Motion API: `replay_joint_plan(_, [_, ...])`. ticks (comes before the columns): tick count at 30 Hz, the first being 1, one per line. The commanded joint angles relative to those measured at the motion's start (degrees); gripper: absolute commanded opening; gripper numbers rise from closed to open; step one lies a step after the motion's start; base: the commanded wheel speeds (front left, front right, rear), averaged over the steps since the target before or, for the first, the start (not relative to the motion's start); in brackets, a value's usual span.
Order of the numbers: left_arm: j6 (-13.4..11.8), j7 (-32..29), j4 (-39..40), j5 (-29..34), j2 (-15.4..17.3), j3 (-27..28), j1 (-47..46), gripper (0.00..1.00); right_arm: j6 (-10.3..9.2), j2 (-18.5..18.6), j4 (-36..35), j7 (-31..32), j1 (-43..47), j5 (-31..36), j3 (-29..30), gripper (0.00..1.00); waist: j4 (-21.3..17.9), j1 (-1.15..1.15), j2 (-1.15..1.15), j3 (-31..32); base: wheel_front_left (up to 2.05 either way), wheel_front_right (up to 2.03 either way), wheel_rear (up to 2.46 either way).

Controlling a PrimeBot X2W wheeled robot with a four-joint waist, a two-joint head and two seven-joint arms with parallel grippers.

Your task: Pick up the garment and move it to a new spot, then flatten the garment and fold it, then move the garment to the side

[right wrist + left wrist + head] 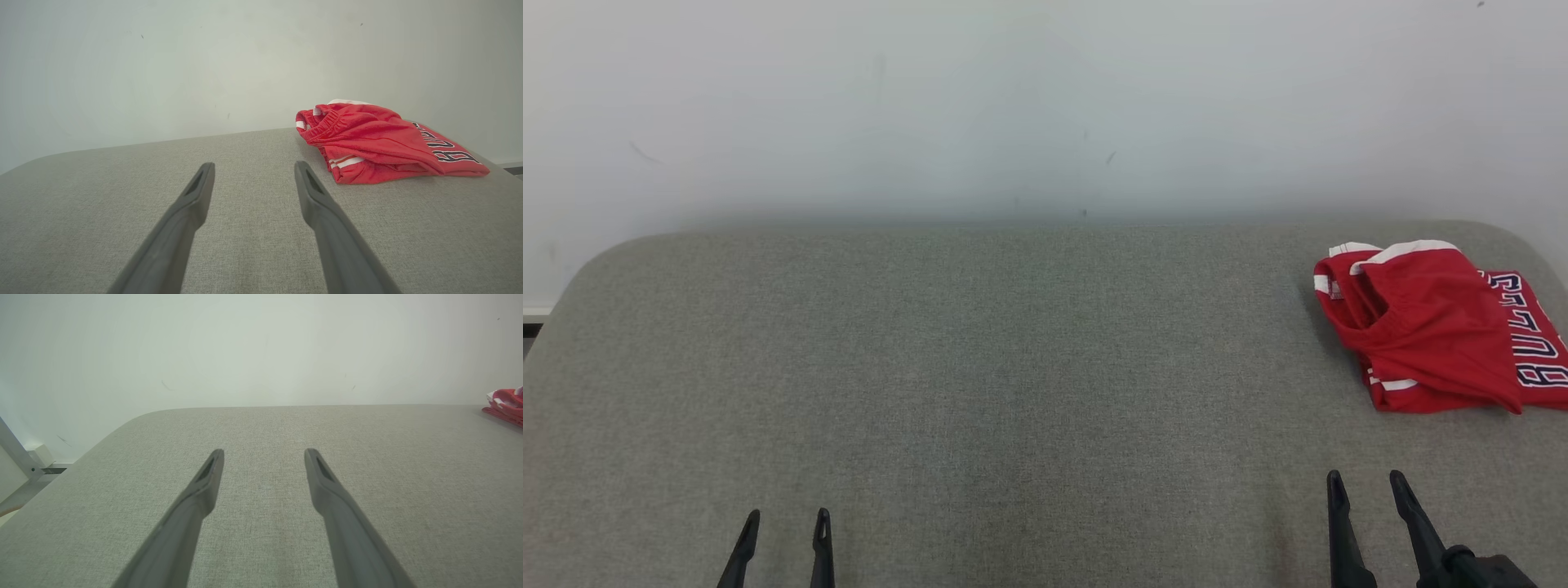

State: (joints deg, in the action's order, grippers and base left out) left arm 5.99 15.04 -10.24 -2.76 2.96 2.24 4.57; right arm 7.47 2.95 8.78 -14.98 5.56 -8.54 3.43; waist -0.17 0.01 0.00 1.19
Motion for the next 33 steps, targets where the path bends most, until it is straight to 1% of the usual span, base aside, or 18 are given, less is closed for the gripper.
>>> replay_joint_plan(1, [0.0,0.2,0.1,0.1,-0.1,0.2,0.5,1.0,0.03,-0.1,0.2,-0.2,-0.6,-0.3,0.0,1.0,0.0,-0.01,0.0,0.0,0.0,0.0,0.0])
replay_joint_plan(19, [-0.3,0.2,0.0,0.8,-0.1,0.2,0.3,1.0,0.03,-0.1,0.3,-0.2,-0.5,-0.5,0.2,1.0,0.1,-0.01,0.0,-0.3,0.0,0.0,0.0])
replay_joint_plan(20, [-0.3,0.0,-0.1,0.3,0.0,0.0,0.0,0.0,0.0,0.0,0.1,0.0,0.0,-0.1,0.1,0.0,0.1,0.0,0.0,-0.3,0.0,0.0,0.0])
replay_joint_plan(25, [-0.3,-0.5,-2.6,0.1,-0.3,0.0,0.1,0.0,0.0,-0.1,2.4,0.5,0.7,-0.5,0.0,0.0,0.1,0.0,0.0,-0.3,0.0,0.0,0.0])
replay_joint_plan(32, [-0.1,-2.2,-2.2,-8.6,-0.3,-0.1,-0.5,0.0,0.0,0.1,1.9,2.8,0.4,-9.0,0.6,0.0,0.1,0.0,0.0,-0.4,0.0,0.0,0.0])
replay_joint_plan(33, [-0.1,-2.2,-2.2,-8.6,-0.3,-0.1,-0.5,0.0,0.0,0.1,1.9,2.8,0.4,-9.0,0.6,0.0,0.1,0.0,0.0,-0.4,0.0,0.0,0.0])
